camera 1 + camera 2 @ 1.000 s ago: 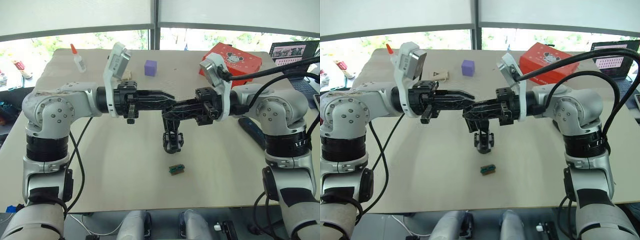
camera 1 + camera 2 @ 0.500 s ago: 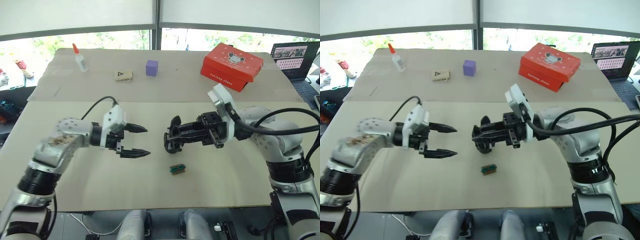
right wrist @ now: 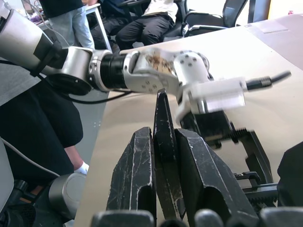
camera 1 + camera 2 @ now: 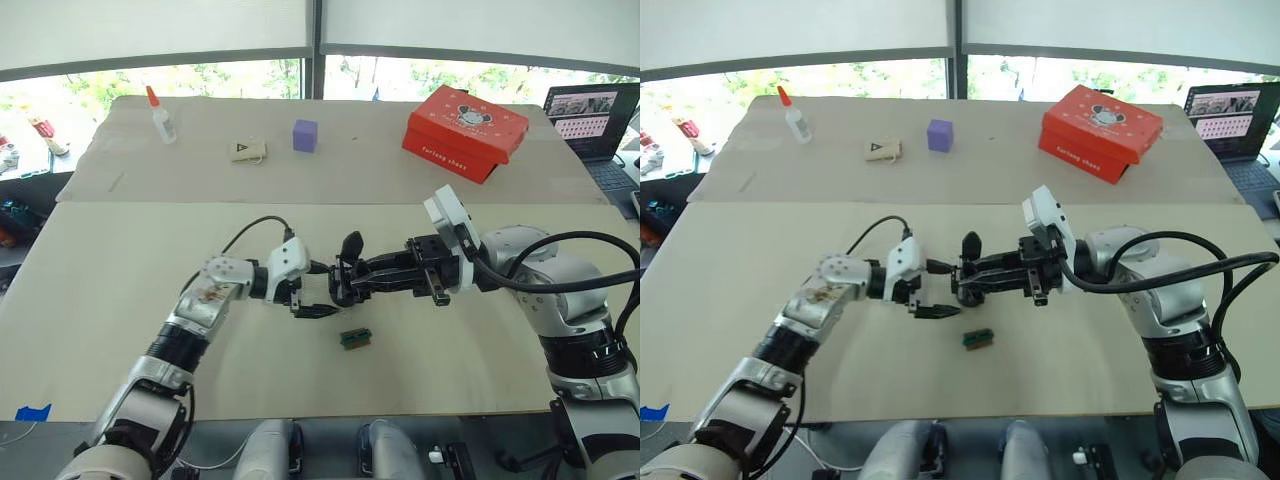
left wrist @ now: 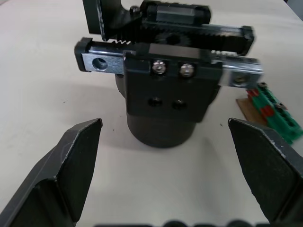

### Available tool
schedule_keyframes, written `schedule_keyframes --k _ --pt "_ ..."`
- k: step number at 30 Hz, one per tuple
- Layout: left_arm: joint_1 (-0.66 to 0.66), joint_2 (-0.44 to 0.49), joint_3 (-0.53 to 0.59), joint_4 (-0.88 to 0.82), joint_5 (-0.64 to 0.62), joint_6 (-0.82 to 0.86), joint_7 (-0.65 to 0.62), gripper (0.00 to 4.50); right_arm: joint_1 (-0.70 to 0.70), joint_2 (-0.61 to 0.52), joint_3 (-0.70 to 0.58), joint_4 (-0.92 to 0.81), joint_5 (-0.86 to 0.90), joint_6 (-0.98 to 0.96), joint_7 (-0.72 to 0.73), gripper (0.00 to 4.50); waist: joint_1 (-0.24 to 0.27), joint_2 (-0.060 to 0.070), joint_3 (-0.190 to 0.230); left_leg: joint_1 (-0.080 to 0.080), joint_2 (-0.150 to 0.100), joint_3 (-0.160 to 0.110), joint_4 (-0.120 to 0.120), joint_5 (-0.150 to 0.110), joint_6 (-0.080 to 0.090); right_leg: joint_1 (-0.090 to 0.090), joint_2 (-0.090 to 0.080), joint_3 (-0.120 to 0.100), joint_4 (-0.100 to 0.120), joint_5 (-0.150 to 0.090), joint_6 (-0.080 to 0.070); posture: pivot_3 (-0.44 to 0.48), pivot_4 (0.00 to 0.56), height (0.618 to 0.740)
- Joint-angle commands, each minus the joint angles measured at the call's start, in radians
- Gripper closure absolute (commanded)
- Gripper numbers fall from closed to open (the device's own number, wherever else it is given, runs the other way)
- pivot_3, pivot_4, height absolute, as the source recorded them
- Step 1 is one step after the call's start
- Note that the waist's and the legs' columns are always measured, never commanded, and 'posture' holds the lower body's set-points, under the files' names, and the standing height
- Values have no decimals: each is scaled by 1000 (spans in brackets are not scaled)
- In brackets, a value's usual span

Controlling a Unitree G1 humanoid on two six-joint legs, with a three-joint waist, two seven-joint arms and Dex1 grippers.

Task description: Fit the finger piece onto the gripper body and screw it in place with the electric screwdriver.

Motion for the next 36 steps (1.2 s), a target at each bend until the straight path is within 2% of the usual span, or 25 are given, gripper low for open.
schedule_keyframes --k 1,11,12,13,15,16,24,29,36 --pt "-18 -43 -6 37 44 -76 31 0 14 -13 -45 -37 22 -8 -12 4203 1 0 0 0 0 0 0 0 0 0 0 0 0 0 0 0 150 740" --pt "-36 -107 22 103 57 -129 50 0 48 -18 -45 -60 17 -17 -25 4203 2 0 0 0 0 -1 1 0 0 0 -1 -1 0 0 0 0 150 740" --pt "-37 -109 24 105 58 -134 49 504 50 -18 -45 -61 17 -17 -25 4203 2 0 0 -1 0 -1 1 0 1 0 -1 -1 0 0 0 0 150 740" --pt "-36 -108 24 108 60 -137 44 803 53 -16 -44 -64 15 -22 -26 4203 1 0 0 0 0 -1 1 0 1 0 -1 -1 0 0 0 0 150 740" --pt "-33 -105 23 118 68 -148 36 1833 60 -8 -40 -66 3 -46 -27 4203 0 0 0 0 0 -1 1 0 1 0 -1 -1 0 0 0 0 150 740" --pt "-32 -104 21 124 73 -156 34 2168 64 -3 -37 -66 -5 -61 -28 4203 0 0 0 -1 0 -1 1 0 1 0 -1 -1 0 0 0 0 150 740" --pt "-38 -112 15 168 94 -197 41 2164 102 114 -17 45 -125 -363 -27 4203 0 -1 0 0 0 -1 1 0 1 1 -1 -1 0 0 0 0 150 740" --pt "-39 -109 19 172 96 -200 40 2164 71 144 21 131 -166 -414 -5 4203 -1 -1 0 1 0 -1 1 0 1 1 -1 -1 1 0 0 0 150 740" --pt "-25 -102 22 146 93 -194 41 2164 57 133 61 217 -205 -414 46 4203 -2 -1 -1 2 0 -1 1 0 1 2 -1 -1 0 0 0 0 150 740"
